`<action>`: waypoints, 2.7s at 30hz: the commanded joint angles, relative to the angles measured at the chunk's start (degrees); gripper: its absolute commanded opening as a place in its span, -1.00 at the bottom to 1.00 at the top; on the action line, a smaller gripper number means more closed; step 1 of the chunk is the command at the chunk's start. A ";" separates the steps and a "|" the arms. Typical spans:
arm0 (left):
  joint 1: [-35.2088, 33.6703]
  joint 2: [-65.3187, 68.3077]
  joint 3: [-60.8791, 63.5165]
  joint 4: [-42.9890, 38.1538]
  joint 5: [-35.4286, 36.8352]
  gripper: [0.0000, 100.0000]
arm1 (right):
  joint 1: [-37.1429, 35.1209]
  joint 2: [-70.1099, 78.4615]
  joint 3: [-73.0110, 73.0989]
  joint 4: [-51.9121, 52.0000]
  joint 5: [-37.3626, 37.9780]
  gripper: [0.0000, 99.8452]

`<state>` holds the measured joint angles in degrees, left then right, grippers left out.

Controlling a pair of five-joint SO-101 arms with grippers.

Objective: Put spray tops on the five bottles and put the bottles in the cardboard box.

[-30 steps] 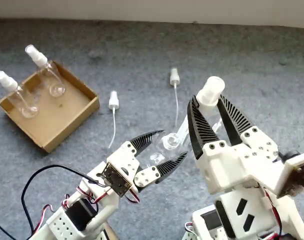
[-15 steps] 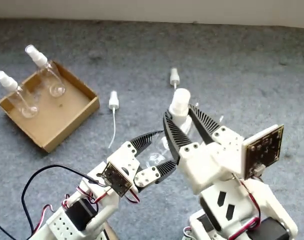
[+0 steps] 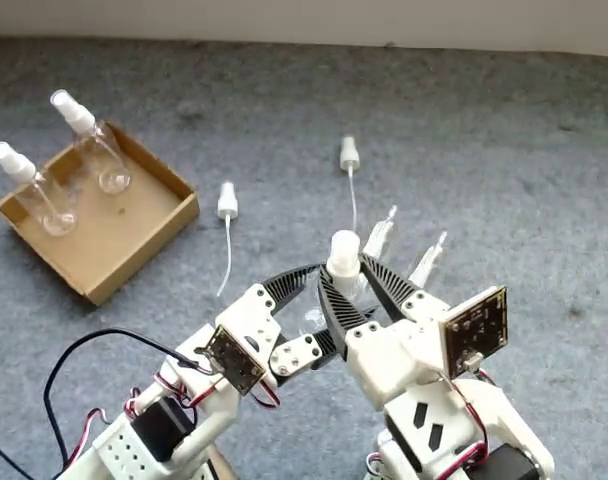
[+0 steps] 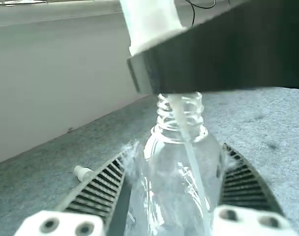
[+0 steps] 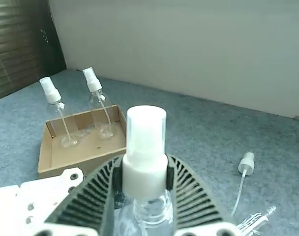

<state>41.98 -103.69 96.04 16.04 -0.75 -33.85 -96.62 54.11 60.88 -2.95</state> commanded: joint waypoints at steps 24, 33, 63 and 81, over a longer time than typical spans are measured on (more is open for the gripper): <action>0.57 -0.31 1.10 -0.09 -0.18 -0.71 | 12.00 -2.42 -3.30 12.79 6.07 -0.71; 0.57 -0.31 1.10 0.00 -0.18 -0.71 | 12.09 -2.42 -5.93 12.88 6.15 -0.64; 0.48 -0.31 1.10 0.09 -0.18 -0.71 | 24.40 9.19 -27.65 16.31 9.32 -0.49; -13.49 -0.40 -3.03 -2.29 0.00 -0.71 | 29.93 9.71 -6.02 4.18 8.97 -0.79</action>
<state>29.58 -103.60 95.69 15.87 -0.75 -4.22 -88.53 44.00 69.58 5.76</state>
